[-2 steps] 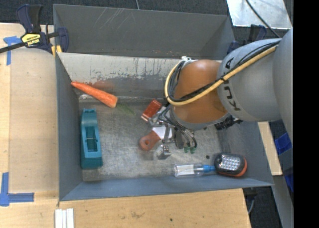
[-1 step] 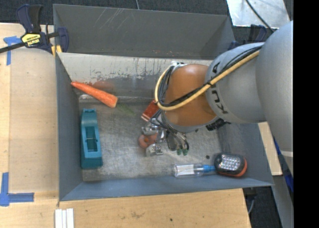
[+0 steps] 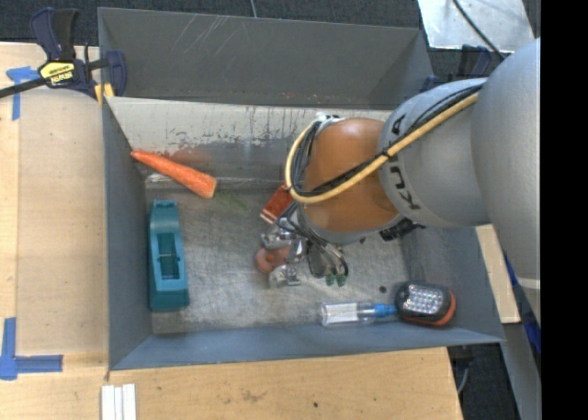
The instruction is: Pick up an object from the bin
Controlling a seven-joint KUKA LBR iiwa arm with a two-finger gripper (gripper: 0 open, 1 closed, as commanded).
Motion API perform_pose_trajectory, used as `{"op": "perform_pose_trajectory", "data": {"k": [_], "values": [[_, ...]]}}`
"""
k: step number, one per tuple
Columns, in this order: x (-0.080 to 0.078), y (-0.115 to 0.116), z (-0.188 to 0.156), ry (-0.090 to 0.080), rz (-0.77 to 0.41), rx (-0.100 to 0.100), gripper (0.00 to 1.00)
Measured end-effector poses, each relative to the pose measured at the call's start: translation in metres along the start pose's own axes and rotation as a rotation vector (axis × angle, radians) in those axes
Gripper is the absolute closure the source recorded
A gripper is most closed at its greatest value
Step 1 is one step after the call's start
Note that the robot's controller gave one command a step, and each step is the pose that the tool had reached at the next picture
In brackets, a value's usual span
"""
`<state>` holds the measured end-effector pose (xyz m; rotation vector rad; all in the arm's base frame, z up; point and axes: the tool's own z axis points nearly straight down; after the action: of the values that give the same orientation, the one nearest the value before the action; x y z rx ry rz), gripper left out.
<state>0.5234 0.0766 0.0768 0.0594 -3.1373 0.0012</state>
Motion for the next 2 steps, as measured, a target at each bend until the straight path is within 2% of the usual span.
{"op": "perform_pose_trajectory", "data": {"k": [1,2], "values": [[-0.0079,-0.0084,-0.1150,-0.005,-0.035,-0.001,1.00],[-0.0082,-0.0084,-0.1156,-0.006,-0.035,-0.001,0.00]]}}
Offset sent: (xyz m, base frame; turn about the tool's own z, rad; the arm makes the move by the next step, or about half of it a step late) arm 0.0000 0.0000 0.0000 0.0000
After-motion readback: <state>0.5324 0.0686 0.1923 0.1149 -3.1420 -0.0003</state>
